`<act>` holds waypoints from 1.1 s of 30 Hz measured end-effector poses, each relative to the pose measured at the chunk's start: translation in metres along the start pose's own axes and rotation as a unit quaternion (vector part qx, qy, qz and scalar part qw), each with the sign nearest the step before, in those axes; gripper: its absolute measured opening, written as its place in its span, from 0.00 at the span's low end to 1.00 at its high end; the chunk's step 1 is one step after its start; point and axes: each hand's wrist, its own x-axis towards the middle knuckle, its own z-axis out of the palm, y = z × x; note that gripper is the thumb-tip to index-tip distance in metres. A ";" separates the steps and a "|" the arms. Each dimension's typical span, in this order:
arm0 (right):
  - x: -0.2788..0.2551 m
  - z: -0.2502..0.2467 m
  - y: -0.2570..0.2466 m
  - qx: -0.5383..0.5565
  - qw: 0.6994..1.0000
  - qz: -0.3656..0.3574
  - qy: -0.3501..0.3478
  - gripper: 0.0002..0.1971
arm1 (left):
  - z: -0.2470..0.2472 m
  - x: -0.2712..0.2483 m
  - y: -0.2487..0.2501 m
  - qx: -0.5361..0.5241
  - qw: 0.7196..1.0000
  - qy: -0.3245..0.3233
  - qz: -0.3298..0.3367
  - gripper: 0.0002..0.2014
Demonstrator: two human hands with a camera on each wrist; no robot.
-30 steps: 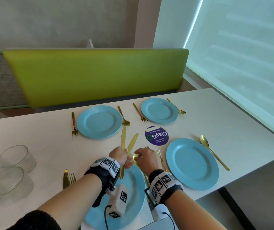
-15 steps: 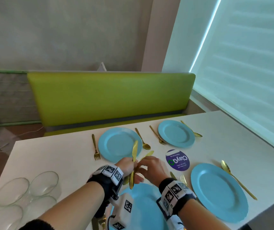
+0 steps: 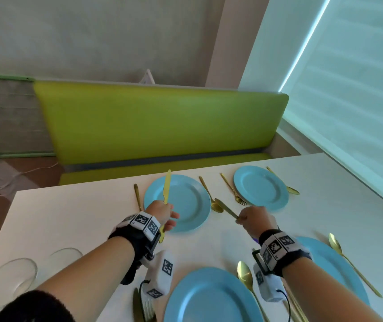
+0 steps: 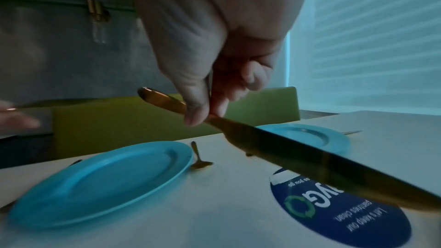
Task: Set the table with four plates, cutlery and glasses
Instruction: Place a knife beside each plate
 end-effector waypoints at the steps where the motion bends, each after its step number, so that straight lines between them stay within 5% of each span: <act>1: 0.014 0.001 0.003 0.009 1.000 0.020 -0.009 0.10 | -0.002 0.006 0.002 0.012 1.000 0.008 0.001 0.08; 8: 0.106 0.012 -0.001 -0.009 0.994 0.099 -0.037 0.16 | -0.014 0.047 0.025 0.000 0.999 0.027 -0.021 0.06; 14: 0.157 0.036 -0.011 -0.033 0.989 0.130 -0.066 0.19 | -0.018 0.069 0.033 -0.004 0.998 0.052 -0.023 0.14; 19: 0.177 0.055 -0.016 -0.007 0.986 0.150 -0.072 0.19 | -0.026 0.074 0.037 -0.037 0.997 0.057 -0.023 0.07; 33: 0.198 0.065 -0.019 0.109 0.973 0.204 -0.014 0.09 | -0.008 0.094 0.033 0.016 0.998 0.065 -0.008 0.08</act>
